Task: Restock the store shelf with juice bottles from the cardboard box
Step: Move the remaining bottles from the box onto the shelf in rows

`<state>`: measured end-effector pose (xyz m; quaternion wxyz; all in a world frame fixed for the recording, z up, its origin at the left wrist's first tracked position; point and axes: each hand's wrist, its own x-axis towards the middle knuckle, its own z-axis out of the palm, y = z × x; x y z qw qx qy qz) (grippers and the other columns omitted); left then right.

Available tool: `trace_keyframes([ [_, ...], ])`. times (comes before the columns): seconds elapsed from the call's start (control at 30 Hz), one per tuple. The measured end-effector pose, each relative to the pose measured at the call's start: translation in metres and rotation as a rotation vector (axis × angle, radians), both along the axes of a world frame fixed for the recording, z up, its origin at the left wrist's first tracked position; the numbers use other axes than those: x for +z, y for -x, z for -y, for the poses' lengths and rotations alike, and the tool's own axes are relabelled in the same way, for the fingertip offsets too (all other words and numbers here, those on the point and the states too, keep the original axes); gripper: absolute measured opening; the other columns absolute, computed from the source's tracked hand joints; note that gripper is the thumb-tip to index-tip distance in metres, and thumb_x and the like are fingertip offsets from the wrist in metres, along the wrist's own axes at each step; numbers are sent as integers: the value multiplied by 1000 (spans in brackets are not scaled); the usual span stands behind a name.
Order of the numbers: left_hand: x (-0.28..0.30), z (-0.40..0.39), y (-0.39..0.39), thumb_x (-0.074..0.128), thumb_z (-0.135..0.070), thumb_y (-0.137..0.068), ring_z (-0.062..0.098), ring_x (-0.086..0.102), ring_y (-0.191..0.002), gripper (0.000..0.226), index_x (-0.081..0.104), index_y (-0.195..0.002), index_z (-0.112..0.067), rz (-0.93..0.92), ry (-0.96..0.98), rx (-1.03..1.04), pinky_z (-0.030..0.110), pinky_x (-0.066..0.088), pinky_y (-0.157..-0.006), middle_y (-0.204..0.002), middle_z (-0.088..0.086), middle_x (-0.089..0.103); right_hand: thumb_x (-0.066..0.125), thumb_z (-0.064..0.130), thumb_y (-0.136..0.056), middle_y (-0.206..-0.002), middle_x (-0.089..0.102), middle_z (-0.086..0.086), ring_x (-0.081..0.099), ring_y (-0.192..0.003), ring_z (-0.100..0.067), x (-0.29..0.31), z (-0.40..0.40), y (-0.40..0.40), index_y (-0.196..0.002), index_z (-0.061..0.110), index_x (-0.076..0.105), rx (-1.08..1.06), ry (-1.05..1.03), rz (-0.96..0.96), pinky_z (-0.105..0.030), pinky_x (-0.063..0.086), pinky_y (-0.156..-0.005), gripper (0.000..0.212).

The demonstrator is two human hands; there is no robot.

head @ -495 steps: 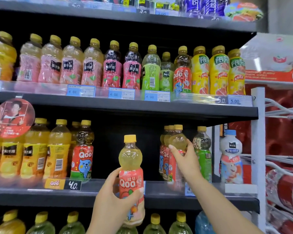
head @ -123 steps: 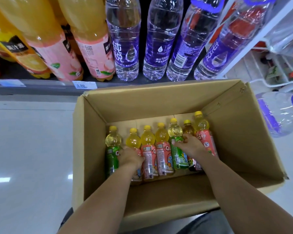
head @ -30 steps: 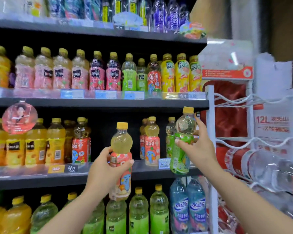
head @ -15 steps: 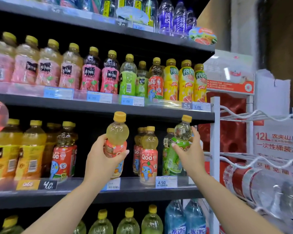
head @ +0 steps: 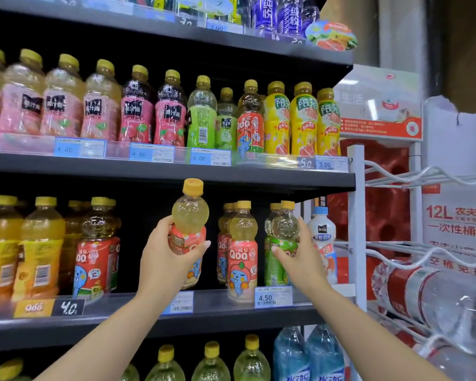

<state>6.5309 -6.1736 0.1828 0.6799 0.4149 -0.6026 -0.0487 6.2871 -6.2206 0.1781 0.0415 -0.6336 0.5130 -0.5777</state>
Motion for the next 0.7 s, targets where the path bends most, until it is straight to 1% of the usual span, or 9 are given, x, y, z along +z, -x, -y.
trace_keyframes([
  [0.07,0,3,-2,82,-34,-70,-1,58,-89,51,46,-107,-41,14,8,19,19,46,-70,-99,-19,59,67,31,-85,-137,50,4,55,-91,-5,0,2,1,-149,35,12,7,-17,18,-34,50,-86,84],
  [0.13,-2,7,-6,81,-36,-70,1,58,-91,53,47,-109,-39,12,6,35,20,47,-70,-100,-18,59,66,30,-86,-129,58,-2,57,-74,-4,0,3,1,-150,34,11,39,-33,5,-23,48,-68,84],
  [0.2,-2,12,-9,81,-39,-69,6,59,-93,55,48,-112,-35,4,1,53,22,48,-71,-102,-14,60,66,29,-87,-120,61,2,57,-71,-4,-1,3,-1,-150,34,9,66,-42,-34,-16,44,-62,85],
  [0.27,-2,17,-11,80,-40,-69,8,60,-95,57,48,-115,-33,-2,-5,69,25,49,-73,-105,-11,61,67,27,-86,-127,54,8,56,-88,-3,-1,3,-4,-150,35,6,71,-41,-49,-20,46,-76,89],
  [0.33,-2,21,-10,80,-40,-70,11,60,-98,58,48,-117,-32,-8,-10,85,29,52,-77,-108,-9,60,69,26,-84,-140,47,7,54,-110,-11,-4,4,-6,-149,38,1,66,-44,-50,-33,48,-93,95],
  [0.4,-2,24,-8,80,-41,-70,11,60,-98,59,47,-118,-32,-1,-13,99,33,54,-80,-109,-8,60,70,24,-83,-146,43,5,50,-123,-15,-7,3,-6,-149,40,-3,51,-48,-71,-39,47,-98,100],
  [0.47,-5,25,-4,81,-40,-69,8,60,-95,59,49,-117,-31,33,-12,97,29,53,-79,-108,-8,58,71,22,-83,-147,40,5,46,-128,-16,-9,2,-5,-150,38,-3,40,-41,-85,-36,44,-99,101],
  [0.57,-13,26,2,82,-36,-70,3,57,-92,60,49,-120,-29,92,-14,73,13,43,-70,-107,-10,54,72,23,-82,-148,40,3,48,-126,-18,-10,4,-3,-150,37,-3,14,-29,-107,-38,46,-98,102],
  [0.7,-23,37,7,80,-43,-69,3,59,-90,58,48,-116,-32,89,-61,71,13,44,-68,-105,-11,57,73,27,-80,-141,48,3,56,-116,-18,-11,9,-3,-149,39,-2,-9,-18,-132,-39,52,-91,102],
])
